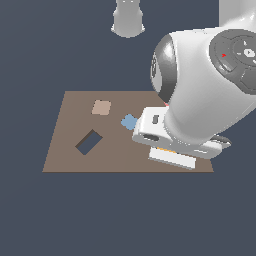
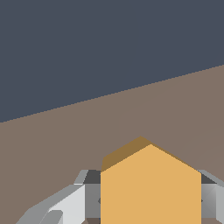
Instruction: Insert a designated object into the corresponding slot on a board.
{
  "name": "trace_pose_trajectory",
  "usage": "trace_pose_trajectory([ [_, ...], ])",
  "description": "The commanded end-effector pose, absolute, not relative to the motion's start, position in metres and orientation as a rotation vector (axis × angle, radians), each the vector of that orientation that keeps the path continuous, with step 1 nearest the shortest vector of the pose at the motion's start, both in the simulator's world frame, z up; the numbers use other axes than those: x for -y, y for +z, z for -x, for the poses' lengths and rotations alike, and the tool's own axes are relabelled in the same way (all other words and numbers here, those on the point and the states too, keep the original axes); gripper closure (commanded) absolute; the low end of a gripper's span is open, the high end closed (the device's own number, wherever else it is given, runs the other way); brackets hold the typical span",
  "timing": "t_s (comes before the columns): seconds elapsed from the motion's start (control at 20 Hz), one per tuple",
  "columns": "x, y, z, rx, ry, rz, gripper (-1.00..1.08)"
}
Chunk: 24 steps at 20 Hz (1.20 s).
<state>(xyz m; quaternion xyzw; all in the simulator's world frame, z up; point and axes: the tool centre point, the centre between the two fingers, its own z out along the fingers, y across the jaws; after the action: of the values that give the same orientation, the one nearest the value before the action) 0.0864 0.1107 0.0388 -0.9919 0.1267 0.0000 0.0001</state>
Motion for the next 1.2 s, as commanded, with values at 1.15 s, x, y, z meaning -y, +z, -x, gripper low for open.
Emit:
trace_pose_trajectory([
  [1.15,-0.131,0.033,-0.058,0.173,0.000,3.137,1.08],
])
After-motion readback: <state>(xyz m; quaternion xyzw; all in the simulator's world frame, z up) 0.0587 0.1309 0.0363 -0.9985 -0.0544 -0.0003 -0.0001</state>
